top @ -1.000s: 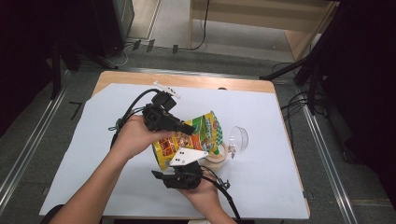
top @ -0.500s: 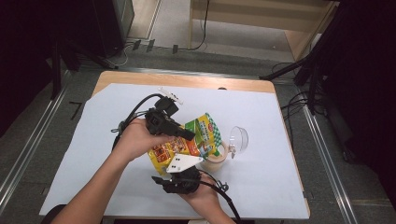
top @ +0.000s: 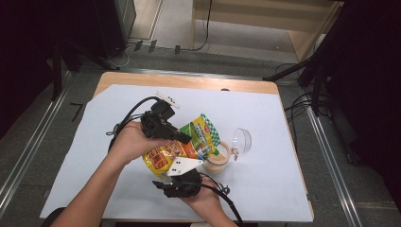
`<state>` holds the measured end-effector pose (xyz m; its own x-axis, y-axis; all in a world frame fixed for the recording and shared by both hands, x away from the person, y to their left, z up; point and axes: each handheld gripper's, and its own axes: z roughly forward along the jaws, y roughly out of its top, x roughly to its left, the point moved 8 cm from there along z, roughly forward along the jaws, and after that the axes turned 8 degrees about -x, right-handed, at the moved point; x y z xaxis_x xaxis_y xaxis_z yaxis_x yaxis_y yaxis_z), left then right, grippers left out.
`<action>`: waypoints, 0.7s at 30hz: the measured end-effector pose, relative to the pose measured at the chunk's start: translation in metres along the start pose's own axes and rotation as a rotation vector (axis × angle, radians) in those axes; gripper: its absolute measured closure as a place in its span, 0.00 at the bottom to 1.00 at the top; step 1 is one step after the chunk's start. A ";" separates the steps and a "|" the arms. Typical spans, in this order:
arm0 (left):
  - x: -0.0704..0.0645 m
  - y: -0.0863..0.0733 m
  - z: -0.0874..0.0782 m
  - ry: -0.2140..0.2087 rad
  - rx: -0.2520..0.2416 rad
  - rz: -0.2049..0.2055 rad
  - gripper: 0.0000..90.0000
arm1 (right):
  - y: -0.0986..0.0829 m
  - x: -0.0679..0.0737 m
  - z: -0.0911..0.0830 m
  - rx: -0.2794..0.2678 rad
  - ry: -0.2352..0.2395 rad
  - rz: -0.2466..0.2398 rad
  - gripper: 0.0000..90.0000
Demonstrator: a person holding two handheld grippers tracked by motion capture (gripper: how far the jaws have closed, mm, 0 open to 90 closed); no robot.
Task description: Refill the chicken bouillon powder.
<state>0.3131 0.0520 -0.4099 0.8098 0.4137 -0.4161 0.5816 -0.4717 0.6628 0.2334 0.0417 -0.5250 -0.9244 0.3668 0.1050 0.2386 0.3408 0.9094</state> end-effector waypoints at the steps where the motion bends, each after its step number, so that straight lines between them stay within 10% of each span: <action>1: 0.001 0.000 -0.002 -0.001 -0.004 0.003 0.99 | 0.000 0.000 0.000 -0.001 -0.003 0.004 0.59; 21: 0.015 -0.010 -0.003 -0.032 -0.014 -0.022 0.95 | -0.006 -0.017 -0.009 0.008 -0.053 0.037 0.59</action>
<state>0.3195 0.0654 -0.4204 0.7988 0.3984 -0.4508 0.5986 -0.4515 0.6617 0.2453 0.0256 -0.5291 -0.8979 0.4244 0.1167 0.2746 0.3329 0.9021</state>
